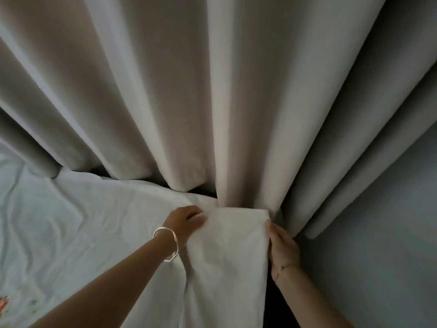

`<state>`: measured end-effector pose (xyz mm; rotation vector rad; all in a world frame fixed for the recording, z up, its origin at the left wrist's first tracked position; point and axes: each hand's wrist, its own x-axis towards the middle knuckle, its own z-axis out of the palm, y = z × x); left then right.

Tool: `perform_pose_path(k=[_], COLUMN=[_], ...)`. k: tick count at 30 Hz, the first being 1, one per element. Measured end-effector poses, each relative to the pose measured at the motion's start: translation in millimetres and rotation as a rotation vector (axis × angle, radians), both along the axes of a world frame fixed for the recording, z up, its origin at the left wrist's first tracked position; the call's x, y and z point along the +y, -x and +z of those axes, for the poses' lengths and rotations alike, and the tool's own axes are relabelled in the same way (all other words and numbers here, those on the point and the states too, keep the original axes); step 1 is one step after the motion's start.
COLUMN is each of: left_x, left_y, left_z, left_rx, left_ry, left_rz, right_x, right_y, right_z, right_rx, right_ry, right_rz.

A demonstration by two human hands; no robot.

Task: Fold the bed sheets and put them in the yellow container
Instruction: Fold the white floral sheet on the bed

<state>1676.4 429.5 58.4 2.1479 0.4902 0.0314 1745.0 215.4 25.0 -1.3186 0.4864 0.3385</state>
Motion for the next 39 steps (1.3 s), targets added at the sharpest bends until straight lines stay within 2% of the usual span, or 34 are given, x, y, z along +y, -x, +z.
perform_pose_path(k=[3,5,7,10,16,20,21,24,27,30,33,37,39], left_x=[8.8,16.1,18.0,23.7,59.6,60.0,56.8,59.6,63.1,54.5,57.5,62.0,58.6], left_y=[30.4,41.0,38.0,14.3,-82.4,-100.5,-96.7,-84.2,-68.0,-57.8,-79.8,-88.8,-75.9], left_z=[-63.3,-86.0,-93.0,-93.3,-69.2,-93.2,-102.0,-114.5,-110.9,-103.7,-96.6,-115.0,-119.6], left_rx=[0.083,0.007,-0.07,-0.079,-0.071,0.025,0.067,0.136,0.167,0.041,-0.095,-0.064,-0.033], left_ry=[-0.096,-0.091,-0.011,0.039,-0.087,-0.091,-0.051,-0.037,-0.072,-0.203,-0.139,-0.105,-0.121], left_rz=[0.066,0.183,0.26,0.26,0.218,0.234,0.249,0.238,0.175,0.162,0.291,0.328,0.344], right_x=[1.8,4.8,9.9,21.2,39.3,47.5,44.6,31.6,16.4,15.2,22.7,37.2,39.5], right_y=[-1.4,-4.9,-10.2,-16.9,-64.7,-85.9,-81.7,-59.2,-32.6,-21.0,-33.8,-45.8,-40.5], right_z=[-50.2,-71.0,-86.7,-102.0,-124.0,-139.3,-144.6,-152.8,-157.1,-157.5,-153.1,-155.5,-155.4], right_rx=[0.09,0.137,0.18,0.2,0.242,0.208,0.224,0.3,0.335,0.266,0.213,0.19,0.166], right_ry=[0.034,0.032,0.01,-0.031,-0.08,0.109,0.09,-0.139,-0.204,-0.122,-0.035,0.038,0.098], right_rz=[0.019,0.082,0.119,0.062,-0.048,0.064,0.1,0.207,0.254,0.217,0.073,-0.018,0.013])
